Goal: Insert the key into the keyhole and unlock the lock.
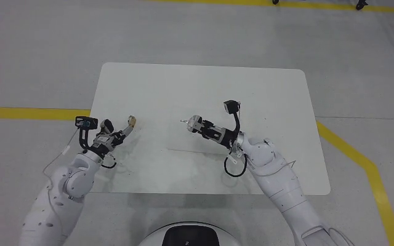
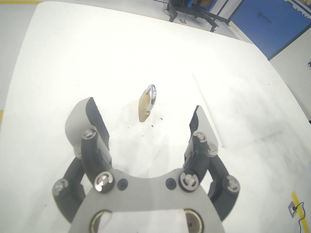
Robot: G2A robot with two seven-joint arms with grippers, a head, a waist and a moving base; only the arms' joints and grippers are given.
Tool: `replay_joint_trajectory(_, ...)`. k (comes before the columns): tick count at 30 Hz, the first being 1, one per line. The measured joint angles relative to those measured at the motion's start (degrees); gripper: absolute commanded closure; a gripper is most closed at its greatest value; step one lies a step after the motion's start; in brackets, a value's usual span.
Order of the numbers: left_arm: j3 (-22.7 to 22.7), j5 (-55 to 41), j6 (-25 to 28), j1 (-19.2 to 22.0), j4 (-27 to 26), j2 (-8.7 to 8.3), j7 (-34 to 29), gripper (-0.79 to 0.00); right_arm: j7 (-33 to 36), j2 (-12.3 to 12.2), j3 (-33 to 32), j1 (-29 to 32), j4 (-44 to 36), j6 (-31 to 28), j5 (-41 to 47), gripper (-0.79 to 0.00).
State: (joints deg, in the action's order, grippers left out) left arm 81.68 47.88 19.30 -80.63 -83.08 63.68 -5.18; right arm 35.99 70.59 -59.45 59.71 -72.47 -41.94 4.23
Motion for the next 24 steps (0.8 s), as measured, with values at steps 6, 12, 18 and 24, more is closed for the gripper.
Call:
replay_joint_trajectory(6,-2.3,0.8,0.2,3.1,2.4,0.47,-0.5,-0.610,0.0,0.0,0.0,0.0,0.0,0.0,0.0,0.000)
replay_joint_trajectory(12,-4.2,2.6,-1.6,5.9,4.3,0.92,-1.2,-0.197,0.0,0.0,0.0,0.0,0.0,0.0,0.0,0.000)
replay_joint_trajectory(18,-5.7,3.3,-2.5,7.3,5.9,1.34,-1.2,0.000,0.0,0.0,0.0,0.0,0.0,0.0,0.0,0.000)
replay_joint_trajectory(24,-5.2,3.6,-3.0,7.7,7.0,1.39,-1.2,0.000,0.0,0.0,0.0,0.0,0.0,0.0,0.0,0.000)
